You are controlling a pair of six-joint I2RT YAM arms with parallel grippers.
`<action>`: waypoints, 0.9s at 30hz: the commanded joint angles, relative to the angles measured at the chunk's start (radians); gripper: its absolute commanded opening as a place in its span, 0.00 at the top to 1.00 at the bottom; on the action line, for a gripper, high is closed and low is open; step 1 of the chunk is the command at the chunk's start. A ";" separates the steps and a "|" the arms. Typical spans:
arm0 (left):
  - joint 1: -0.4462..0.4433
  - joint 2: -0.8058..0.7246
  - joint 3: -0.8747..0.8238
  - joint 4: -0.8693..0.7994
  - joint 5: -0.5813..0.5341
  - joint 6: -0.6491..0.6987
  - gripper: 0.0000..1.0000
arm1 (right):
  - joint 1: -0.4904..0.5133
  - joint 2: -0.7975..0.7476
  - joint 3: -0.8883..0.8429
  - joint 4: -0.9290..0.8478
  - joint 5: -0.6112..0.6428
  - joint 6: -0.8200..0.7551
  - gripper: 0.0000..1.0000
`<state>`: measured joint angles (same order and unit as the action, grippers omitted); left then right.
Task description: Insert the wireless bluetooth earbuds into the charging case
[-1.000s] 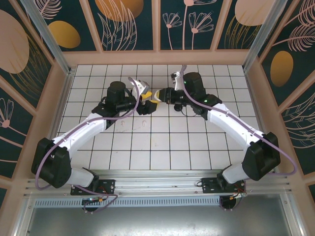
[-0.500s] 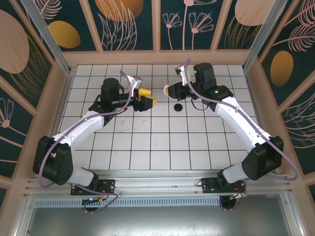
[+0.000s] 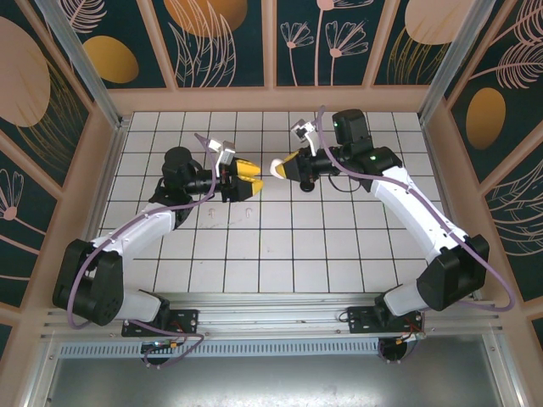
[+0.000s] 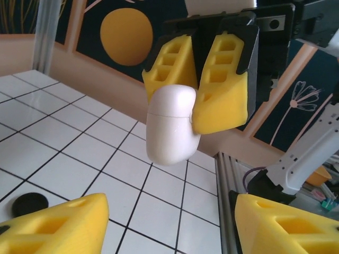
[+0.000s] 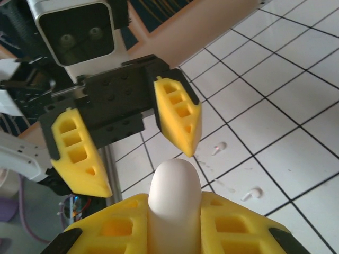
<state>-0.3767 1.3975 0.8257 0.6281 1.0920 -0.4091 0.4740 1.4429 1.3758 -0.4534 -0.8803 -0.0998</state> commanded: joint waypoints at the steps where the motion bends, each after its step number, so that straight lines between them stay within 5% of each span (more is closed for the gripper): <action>1: -0.001 0.021 0.023 0.084 0.086 -0.054 0.41 | 0.009 0.013 0.025 0.005 -0.126 -0.039 0.95; 12: -0.046 0.033 0.094 0.011 0.105 -0.020 0.58 | 0.028 0.032 0.042 0.007 -0.174 -0.041 0.95; 22: -0.067 0.047 0.108 0.004 0.111 -0.023 0.58 | 0.037 0.030 0.046 0.014 -0.186 -0.030 0.95; 27: -0.071 0.055 0.120 0.002 0.111 -0.034 0.71 | 0.039 0.030 0.045 0.015 -0.192 -0.030 0.95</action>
<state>-0.4385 1.4410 0.9115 0.6243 1.1740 -0.4419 0.5014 1.4719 1.3907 -0.4534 -1.0344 -0.1181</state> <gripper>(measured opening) 0.307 0.202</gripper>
